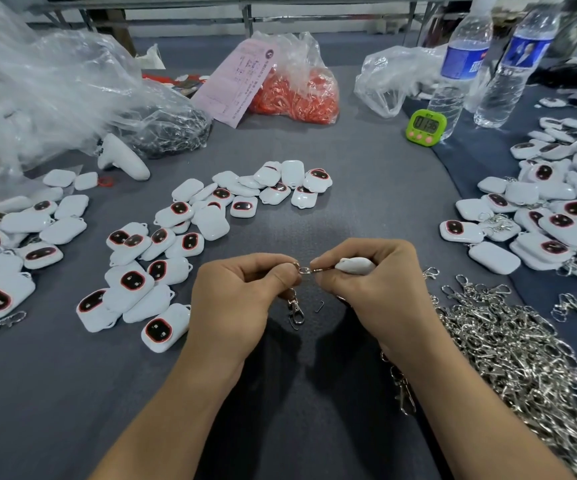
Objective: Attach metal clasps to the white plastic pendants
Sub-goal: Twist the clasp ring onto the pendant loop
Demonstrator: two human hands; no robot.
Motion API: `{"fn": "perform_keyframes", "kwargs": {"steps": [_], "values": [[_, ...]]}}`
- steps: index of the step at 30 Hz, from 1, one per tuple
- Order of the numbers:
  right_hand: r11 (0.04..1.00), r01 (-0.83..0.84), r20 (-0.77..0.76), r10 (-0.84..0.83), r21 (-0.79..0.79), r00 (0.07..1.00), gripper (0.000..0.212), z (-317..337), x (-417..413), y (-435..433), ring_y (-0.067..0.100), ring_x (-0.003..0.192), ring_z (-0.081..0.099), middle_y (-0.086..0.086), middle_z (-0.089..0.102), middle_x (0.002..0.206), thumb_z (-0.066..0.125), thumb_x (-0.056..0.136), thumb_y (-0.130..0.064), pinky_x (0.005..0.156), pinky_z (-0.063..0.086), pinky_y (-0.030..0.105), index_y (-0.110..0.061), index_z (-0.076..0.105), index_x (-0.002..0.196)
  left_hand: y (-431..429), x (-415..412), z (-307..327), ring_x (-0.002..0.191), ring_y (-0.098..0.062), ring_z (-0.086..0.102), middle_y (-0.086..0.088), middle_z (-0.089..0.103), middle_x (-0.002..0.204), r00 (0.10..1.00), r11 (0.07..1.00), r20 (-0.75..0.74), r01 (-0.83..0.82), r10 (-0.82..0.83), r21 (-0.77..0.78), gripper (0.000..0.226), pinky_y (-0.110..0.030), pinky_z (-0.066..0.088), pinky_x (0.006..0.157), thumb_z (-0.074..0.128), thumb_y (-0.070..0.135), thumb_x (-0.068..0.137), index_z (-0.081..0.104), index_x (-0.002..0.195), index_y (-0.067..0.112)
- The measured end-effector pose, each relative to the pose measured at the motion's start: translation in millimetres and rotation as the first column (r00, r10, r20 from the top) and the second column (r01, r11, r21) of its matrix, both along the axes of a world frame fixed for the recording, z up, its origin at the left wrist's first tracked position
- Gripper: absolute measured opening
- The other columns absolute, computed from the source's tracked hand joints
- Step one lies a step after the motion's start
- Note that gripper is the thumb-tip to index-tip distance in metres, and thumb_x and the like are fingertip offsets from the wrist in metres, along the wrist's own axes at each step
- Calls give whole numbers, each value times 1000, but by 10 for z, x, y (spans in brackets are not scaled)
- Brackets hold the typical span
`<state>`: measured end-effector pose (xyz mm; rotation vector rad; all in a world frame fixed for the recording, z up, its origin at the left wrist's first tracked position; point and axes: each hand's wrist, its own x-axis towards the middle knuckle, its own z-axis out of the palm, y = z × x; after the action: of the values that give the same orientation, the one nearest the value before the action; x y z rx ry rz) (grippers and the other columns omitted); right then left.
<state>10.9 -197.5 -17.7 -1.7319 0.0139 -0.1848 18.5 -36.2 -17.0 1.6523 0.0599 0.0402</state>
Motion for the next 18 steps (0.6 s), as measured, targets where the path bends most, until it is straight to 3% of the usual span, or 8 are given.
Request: {"fn": "perform_keyframes", "kwargs": {"steps": [3,6,10,12,14,16,18], "values": [[998,3,-91,2,58,996,26,-4,10,39,12,60,57,5,71,66,80,75,3,59,49,28,-22,81,72,-13,-7,6,56,-8,61,-5,75,70,999,989,-46,-3,-3,-146,19,-12,44,52,76,6,81,82,74,23],[990,-35,-125,53,139,991,25,19,-1,63,10,57,56,4,70,64,79,75,6,55,48,23,-18,81,70,-3,0,15,55,-8,57,-5,71,67,982,932,-139,72,-129,-355,8,-15,42,49,74,19,70,81,72,19],[999,39,-39,-39,-7,998,24,21,-16,65,6,59,60,-4,72,65,83,75,-3,59,49,26,-26,80,70,-5,-10,23,55,-9,57,-3,69,67,962,888,-170,120,-215,-444,10,-16,42,51,72,21,69,81,72,19],[996,78,-27,-79,-44,997,26,14,-14,61,7,57,59,-4,71,63,80,74,-3,59,50,30,-28,80,69,-2,-13,36,58,-8,61,-3,72,69,984,941,-104,107,-147,-321,8,-15,46,53,76,15,74,81,74,20],[997,80,-51,-79,11,996,25,15,-9,45,11,55,57,-1,68,60,78,72,1,57,50,30,-24,80,68,32,-6,10,61,-8,66,1,75,70,997,998,56,54,-53,-16,18,-17,52,59,77,9,81,81,78,27],[991,67,-80,-58,113,995,23,29,-5,26,14,51,55,2,64,56,75,71,6,51,47,25,-17,79,67,58,-18,-11,61,-11,66,6,73,67,976,969,212,-4,-50,246,18,-22,54,62,77,17,83,79,82,35],[977,62,-97,-43,203,994,24,49,-9,14,14,45,51,3,60,52,72,70,12,44,40,19,-10,77,65,59,-52,-34,62,-15,64,7,70,66,950,915,295,-26,-103,404,13,-28,51,61,73,26,80,75,87,37]]}}
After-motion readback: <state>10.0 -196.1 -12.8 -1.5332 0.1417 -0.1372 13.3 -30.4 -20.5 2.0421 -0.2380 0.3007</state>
